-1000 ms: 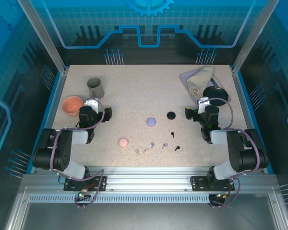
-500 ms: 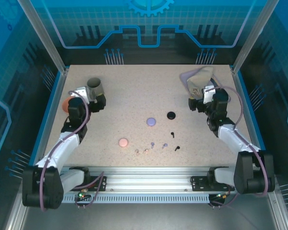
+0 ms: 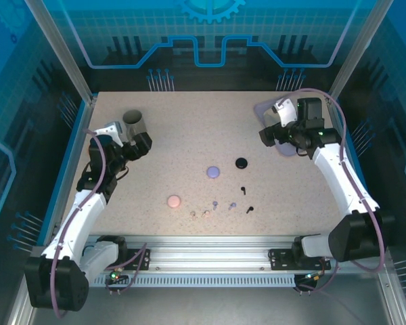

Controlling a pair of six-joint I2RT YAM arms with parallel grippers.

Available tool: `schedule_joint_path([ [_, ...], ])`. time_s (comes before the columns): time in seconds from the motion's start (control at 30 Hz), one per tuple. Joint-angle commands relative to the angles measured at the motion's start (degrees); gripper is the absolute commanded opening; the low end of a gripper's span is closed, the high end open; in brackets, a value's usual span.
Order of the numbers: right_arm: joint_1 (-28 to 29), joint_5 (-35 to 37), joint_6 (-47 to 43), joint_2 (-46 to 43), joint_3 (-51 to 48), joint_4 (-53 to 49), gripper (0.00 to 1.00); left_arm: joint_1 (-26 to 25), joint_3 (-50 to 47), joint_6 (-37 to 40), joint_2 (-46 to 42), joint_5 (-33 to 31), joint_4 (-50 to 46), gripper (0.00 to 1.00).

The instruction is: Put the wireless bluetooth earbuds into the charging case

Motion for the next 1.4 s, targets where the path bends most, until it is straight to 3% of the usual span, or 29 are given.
schedule_joint_path([
  [0.0,2.1,1.6,-7.3,3.8,3.6,-13.0,1.00,0.3,-0.9,-1.3,0.3,6.3,-1.2,0.99],
  [0.33,7.4,3.2,-22.7,15.2,10.4,-25.4,1.00,0.3,-2.1,-1.7,1.4,8.3,-0.4,0.99],
  [0.63,10.1,3.3,-31.5,26.1,14.1,-28.3,1.00,0.3,-0.9,-2.4,1.5,8.5,-0.7,0.99],
  [0.87,12.7,6.9,-33.7,32.8,15.8,-25.1,1.00,0.2,-0.6,-2.2,2.3,7.7,-1.1,0.99],
  [1.17,13.7,6.0,-37.1,39.3,18.8,-22.2,0.96,0.3,0.2,-2.2,3.3,7.9,-1.5,0.99],
  [1.37,14.3,5.1,-26.8,46.1,28.2,-30.5,0.95,0.3,0.0,-2.4,3.3,7.6,-1.4,0.99],
])
